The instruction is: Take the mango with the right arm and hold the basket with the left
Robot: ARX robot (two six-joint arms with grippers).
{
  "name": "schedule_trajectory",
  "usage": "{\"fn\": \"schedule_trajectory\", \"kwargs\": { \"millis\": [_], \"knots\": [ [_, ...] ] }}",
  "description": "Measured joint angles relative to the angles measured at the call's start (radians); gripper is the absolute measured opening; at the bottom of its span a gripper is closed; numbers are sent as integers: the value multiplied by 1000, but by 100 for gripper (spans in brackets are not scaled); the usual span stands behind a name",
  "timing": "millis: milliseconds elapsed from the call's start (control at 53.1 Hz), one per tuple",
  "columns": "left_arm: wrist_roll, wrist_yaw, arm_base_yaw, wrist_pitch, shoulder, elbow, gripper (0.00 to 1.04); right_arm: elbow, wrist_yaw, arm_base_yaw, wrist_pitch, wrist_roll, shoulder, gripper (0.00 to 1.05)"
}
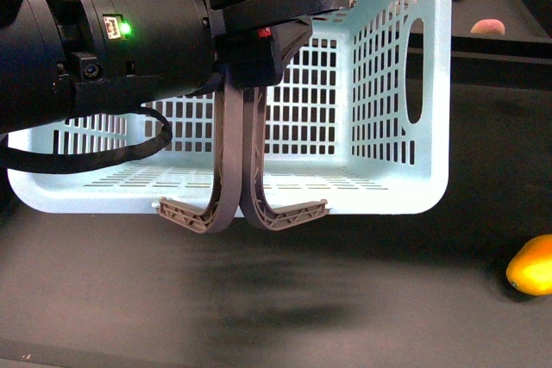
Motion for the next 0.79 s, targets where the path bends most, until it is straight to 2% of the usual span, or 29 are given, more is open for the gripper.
{"fn": "schedule_trajectory", "kwargs": {
  "millis": [94,226,395,527,791],
  "knots": [
    [0,0,0,0,0,0,8,55,-40,-44,194,11,328,97],
    [0,-1,0,0,0,0,8,122,-64,-72,330,13,618,97],
    [0,-1,0,0,0,0,8,256,-42,-98,496,13,1062,97],
    [0,0,0,0,0,0,8,365,-14,-112,536,20,1304,97],
    [0,-1,0,0,0,0,8,536,19,-125,511,47,1537,97]
  ]
}}
